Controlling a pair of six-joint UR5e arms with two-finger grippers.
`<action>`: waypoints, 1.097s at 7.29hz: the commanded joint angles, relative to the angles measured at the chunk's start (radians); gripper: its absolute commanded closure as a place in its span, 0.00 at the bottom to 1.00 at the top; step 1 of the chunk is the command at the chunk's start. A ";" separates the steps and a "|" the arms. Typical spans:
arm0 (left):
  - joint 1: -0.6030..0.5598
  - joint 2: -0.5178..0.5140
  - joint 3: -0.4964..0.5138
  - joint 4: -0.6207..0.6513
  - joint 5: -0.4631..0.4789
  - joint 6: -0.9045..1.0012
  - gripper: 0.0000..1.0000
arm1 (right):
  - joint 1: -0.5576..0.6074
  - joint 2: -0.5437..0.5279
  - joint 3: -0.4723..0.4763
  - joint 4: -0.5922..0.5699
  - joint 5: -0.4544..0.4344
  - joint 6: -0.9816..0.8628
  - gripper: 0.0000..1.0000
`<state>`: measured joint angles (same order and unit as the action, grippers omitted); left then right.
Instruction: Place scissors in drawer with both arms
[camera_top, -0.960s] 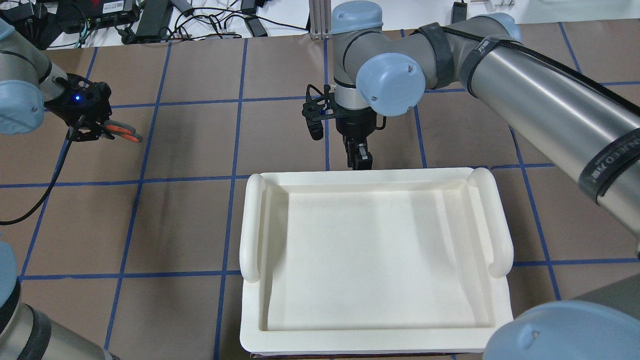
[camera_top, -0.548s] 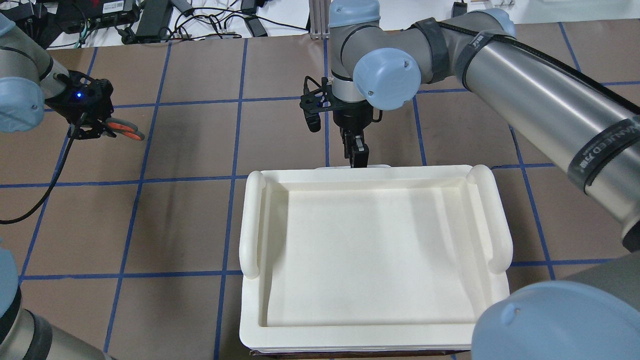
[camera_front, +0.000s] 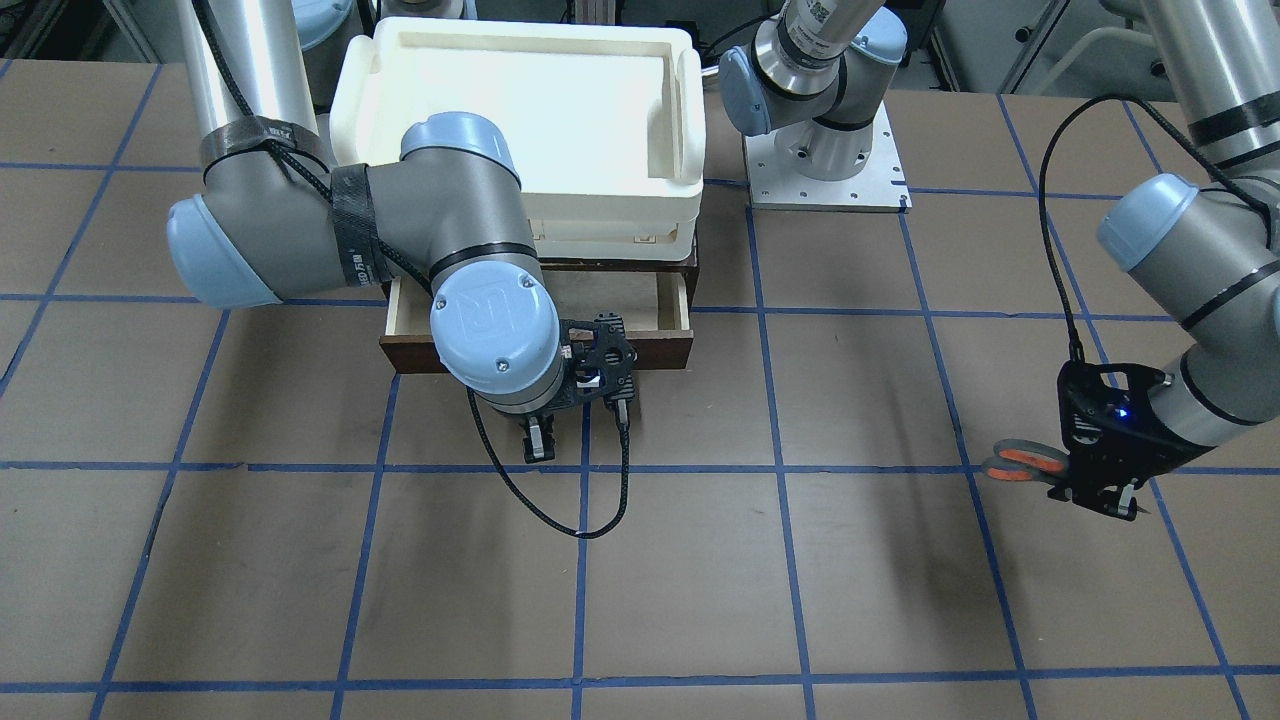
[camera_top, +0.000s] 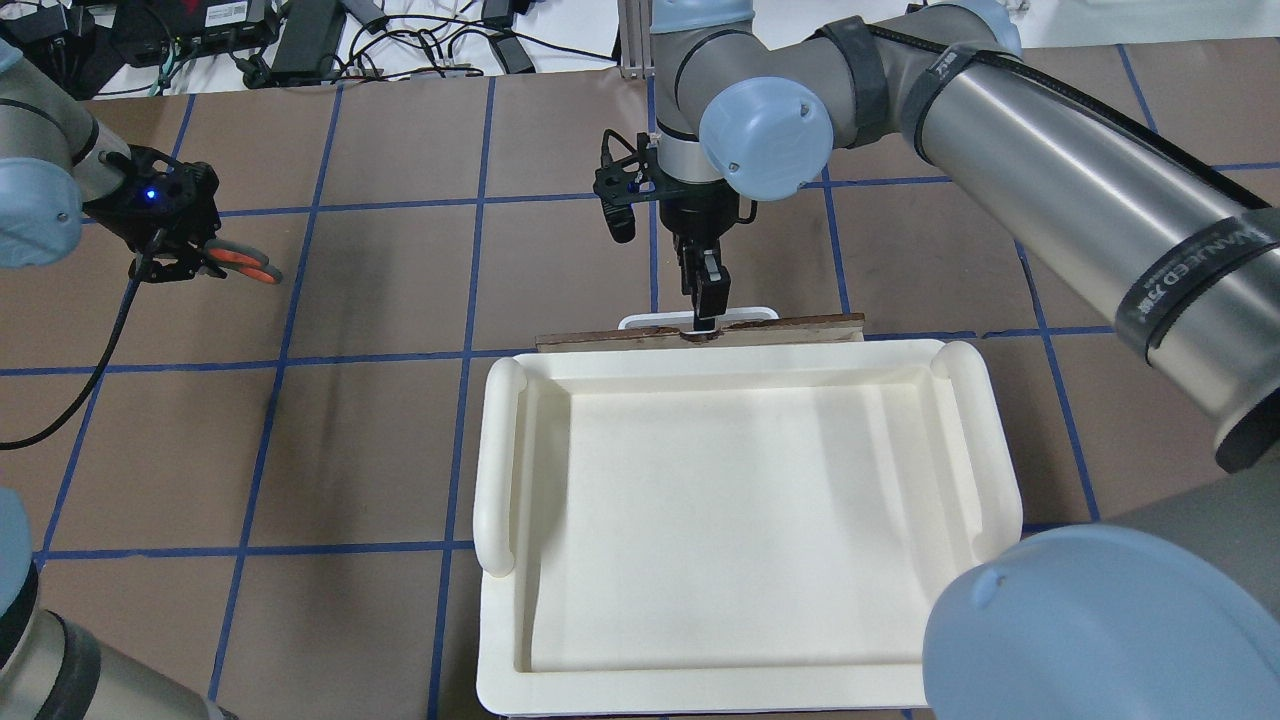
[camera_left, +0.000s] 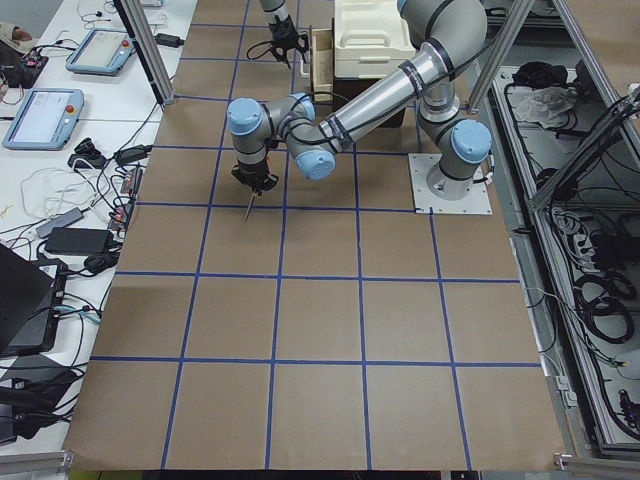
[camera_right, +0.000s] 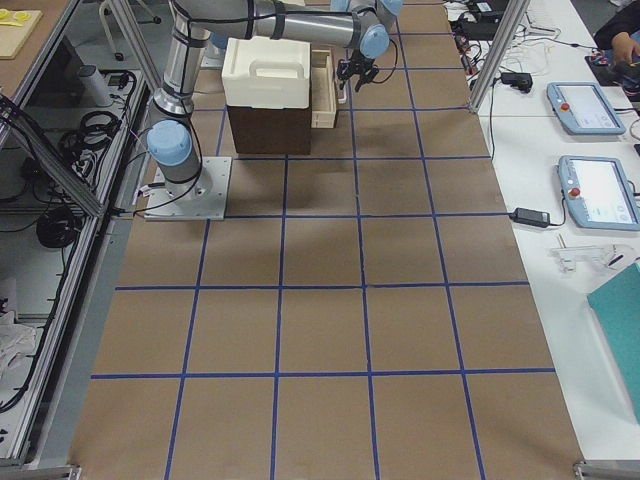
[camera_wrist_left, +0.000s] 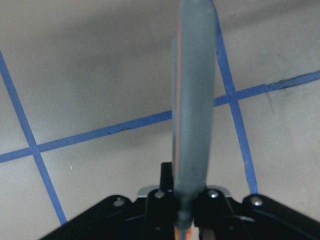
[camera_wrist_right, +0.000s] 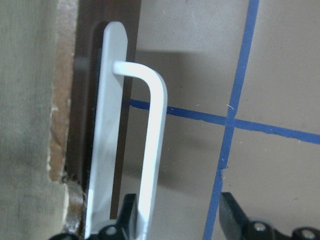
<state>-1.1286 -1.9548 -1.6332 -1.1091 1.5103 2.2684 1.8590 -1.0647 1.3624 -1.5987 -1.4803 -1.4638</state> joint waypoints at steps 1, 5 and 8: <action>-0.003 -0.007 0.022 0.000 0.001 -0.006 1.00 | -0.004 0.011 -0.003 -0.032 0.000 -0.001 0.37; -0.004 -0.019 0.066 -0.028 0.002 -0.007 1.00 | -0.017 0.034 -0.046 -0.049 -0.002 -0.013 0.37; -0.005 -0.019 0.067 -0.028 0.002 -0.007 1.00 | -0.017 0.048 -0.057 -0.085 -0.002 -0.013 0.38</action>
<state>-1.1333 -1.9736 -1.5666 -1.1365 1.5125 2.2612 1.8424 -1.0228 1.3086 -1.6632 -1.4814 -1.4771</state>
